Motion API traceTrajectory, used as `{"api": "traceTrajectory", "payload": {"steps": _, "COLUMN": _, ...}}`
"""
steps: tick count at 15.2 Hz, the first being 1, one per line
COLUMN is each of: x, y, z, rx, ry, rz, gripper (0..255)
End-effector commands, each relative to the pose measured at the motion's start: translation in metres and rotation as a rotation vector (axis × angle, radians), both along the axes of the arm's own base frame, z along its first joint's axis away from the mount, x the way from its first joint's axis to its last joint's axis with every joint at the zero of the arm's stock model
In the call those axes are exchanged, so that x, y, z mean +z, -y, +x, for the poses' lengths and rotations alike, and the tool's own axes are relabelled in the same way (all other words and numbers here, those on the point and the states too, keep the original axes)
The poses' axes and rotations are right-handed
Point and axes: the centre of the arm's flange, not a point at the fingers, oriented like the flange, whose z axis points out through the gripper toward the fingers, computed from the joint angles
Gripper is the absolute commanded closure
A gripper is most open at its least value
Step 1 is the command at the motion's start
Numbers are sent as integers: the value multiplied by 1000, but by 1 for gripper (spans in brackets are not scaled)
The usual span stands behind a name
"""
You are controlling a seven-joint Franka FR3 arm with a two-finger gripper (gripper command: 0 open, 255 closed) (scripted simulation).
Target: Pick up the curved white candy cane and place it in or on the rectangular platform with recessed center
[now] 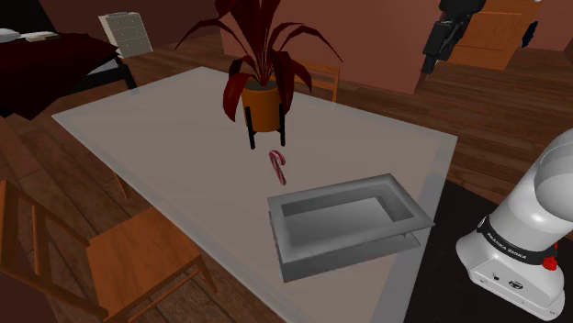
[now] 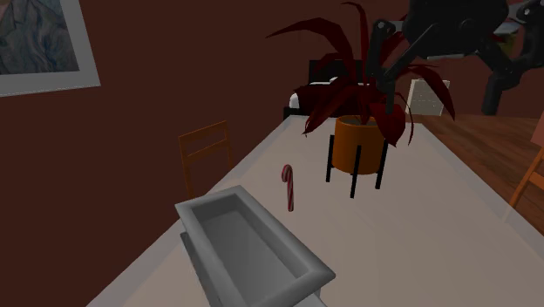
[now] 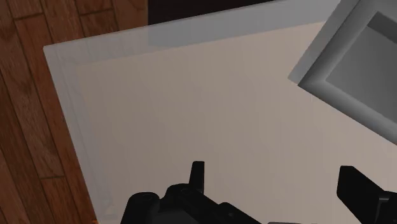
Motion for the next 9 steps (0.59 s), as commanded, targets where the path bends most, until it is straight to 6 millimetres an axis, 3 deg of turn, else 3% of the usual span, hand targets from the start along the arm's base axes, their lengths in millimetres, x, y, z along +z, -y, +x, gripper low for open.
{"api": "traceTrajectory", "payload": {"steps": 1, "x": 0, "y": 0, "z": 0, "rx": 0, "ry": 0, "rz": 0, "gripper": 0}}
{"api": "traceTrajectory", "payload": {"steps": 9, "x": -48, "y": -72, "z": 63, "rx": 7, "ry": -12, "rz": -4, "gripper": 0}}
